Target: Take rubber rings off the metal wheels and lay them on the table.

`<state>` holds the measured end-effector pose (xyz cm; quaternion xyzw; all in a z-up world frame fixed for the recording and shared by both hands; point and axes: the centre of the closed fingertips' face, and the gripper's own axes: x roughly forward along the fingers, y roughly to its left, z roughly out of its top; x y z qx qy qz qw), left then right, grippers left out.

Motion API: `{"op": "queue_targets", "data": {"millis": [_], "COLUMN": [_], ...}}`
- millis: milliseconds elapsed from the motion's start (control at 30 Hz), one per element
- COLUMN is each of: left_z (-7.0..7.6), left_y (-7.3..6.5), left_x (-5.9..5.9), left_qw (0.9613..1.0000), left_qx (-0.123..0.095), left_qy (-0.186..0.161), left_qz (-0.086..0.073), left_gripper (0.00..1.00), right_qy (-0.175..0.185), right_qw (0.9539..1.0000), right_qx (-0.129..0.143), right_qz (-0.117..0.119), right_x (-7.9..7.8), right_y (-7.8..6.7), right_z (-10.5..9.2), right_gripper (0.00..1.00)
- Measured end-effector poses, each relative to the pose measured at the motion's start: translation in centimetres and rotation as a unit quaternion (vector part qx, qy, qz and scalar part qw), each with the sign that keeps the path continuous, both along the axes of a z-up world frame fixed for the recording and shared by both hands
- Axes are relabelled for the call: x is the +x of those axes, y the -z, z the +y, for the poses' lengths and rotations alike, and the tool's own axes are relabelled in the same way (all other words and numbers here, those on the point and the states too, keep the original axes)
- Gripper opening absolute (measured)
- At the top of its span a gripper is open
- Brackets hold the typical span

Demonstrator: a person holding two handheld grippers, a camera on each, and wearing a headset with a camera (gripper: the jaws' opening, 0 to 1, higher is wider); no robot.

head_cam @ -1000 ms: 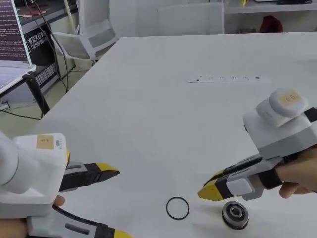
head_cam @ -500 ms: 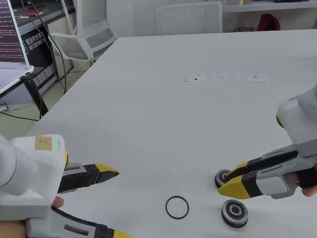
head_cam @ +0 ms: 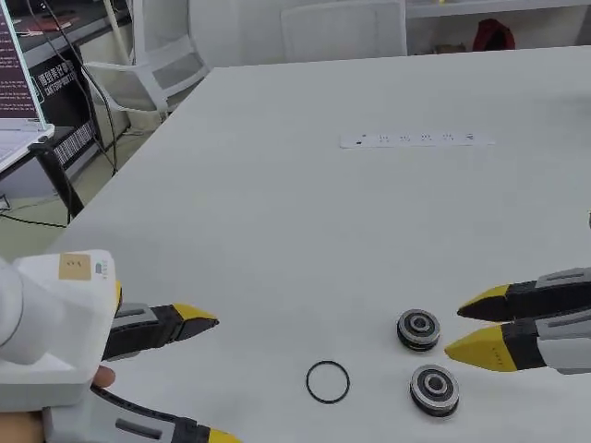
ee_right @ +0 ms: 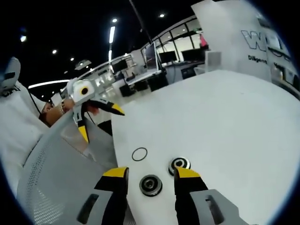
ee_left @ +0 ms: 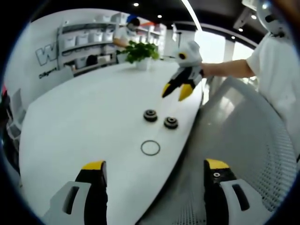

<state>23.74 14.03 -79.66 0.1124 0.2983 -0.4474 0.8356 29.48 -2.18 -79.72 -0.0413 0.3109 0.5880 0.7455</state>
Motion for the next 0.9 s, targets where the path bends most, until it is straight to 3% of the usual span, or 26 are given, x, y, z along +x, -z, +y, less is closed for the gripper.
{"op": "queue_targets", "data": {"millis": [367, 600, 900], "left_z": [-0.2, -0.6, -3.6], "left_y": [-0.9, -3.3, -7.0], "left_x": [0.3, 1.6, 2.8], "left_qw": [0.9999, 0.9990, 0.9931], "left_qx": [0.005, -0.013, -0.043], "left_qy": [0.009, 0.009, 0.041], "left_qz": [-0.013, -0.042, -0.101], "left_gripper": [0.87, 0.86, 0.79], "right_qy": [0.029, 0.045, 0.065], "right_qw": [0.9996, 0.9990, 0.9979], "right_qx": [0.001, -0.004, 0.000], "right_qz": [-0.004, 0.000, 0.005], "right_x": [-0.1, -0.6, -1.2], "right_y": [1.6, 2.9, 3.7], "right_z": [-1.7, -2.6, -3.2], "right_gripper": [0.42, 0.41, 0.40]}}
